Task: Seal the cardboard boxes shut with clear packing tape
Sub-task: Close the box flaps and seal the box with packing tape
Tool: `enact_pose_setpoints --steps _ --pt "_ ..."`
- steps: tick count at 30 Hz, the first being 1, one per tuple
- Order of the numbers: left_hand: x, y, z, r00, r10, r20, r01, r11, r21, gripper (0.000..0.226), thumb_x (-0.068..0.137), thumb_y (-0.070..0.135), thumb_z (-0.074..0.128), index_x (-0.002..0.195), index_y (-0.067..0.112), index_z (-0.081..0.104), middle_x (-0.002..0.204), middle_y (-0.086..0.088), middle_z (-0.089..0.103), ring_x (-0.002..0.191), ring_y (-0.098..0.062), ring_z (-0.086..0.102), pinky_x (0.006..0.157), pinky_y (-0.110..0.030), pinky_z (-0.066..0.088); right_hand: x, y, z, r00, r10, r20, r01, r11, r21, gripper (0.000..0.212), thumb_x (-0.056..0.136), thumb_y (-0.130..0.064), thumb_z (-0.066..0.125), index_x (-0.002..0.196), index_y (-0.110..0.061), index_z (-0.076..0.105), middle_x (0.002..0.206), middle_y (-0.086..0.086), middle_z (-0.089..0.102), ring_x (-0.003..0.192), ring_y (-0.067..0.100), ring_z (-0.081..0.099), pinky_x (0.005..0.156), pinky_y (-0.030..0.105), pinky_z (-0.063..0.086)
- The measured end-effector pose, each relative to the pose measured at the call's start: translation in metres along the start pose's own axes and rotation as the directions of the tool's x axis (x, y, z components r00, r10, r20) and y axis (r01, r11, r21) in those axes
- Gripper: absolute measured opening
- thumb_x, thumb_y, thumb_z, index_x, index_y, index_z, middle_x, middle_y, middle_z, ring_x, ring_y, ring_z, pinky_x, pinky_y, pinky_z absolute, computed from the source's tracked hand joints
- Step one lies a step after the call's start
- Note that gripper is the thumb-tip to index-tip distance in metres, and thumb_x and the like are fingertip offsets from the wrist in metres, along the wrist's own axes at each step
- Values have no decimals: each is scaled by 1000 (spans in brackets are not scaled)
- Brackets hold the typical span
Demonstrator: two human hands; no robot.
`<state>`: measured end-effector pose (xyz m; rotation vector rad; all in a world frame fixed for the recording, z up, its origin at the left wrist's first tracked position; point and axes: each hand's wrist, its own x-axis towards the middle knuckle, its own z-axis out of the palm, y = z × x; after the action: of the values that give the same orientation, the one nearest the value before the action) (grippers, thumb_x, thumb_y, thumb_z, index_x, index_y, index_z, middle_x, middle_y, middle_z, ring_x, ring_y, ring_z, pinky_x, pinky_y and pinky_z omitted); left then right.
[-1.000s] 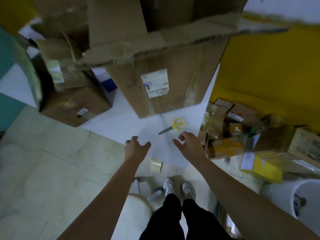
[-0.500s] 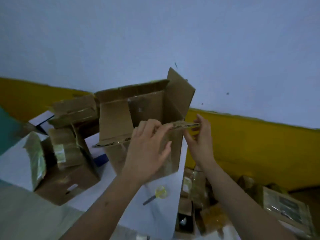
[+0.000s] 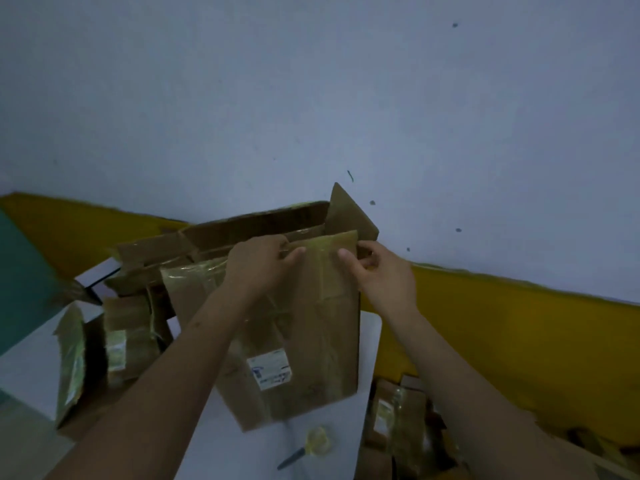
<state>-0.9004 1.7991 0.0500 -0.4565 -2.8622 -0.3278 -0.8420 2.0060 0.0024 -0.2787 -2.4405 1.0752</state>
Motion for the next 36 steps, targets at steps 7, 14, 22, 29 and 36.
enact_pose_setpoints --steps 7,14,22,29,36 --pt "9 -1 4 1000 -18 10 17 999 42 44 99 63 42 88 27 64 76 7 63 68 -9 59 56 -25 40 2 12 29 985 -119 -127 82 961 -263 44 94 -63 46 110 -26 63 93 -8 63 70 7 58 48 17 33" --pt "21 -16 31 984 -52 168 68 993 -95 50 96 67 44 91 22 66 83 7 64 79 -14 59 65 -32 42 -28 61 41 920 -378 -104 364 922 -129 45 98 -26 59 143 -23 51 122 -3 55 94 11 57 63 28 54" --pt "18 -29 77 970 -35 241 85 976 -200 48 98 65 40 98 27 70 94 1 67 82 -16 63 76 -42 55 -46 103 46 806 -576 139 592 780 -201 59 92 -8 46 148 -23 45 158 -11 36 78 7 45 61 21 43" --pt "20 -34 91 984 -31 173 52 992 -118 47 105 54 34 110 22 68 103 1 57 88 -17 56 71 -33 42 -29 90 31 835 -501 228 515 857 -3 53 98 -58 44 146 -36 47 153 -32 30 76 -23 49 63 -3 35" --pt "19 -34 91 981 -22 194 54 985 -165 46 106 50 35 114 20 69 105 -2 61 91 -19 58 77 -36 49 -14 106 32 762 -582 285 573 810 123 51 101 -6 48 147 -27 47 155 -13 39 131 -11 43 101 17 48"
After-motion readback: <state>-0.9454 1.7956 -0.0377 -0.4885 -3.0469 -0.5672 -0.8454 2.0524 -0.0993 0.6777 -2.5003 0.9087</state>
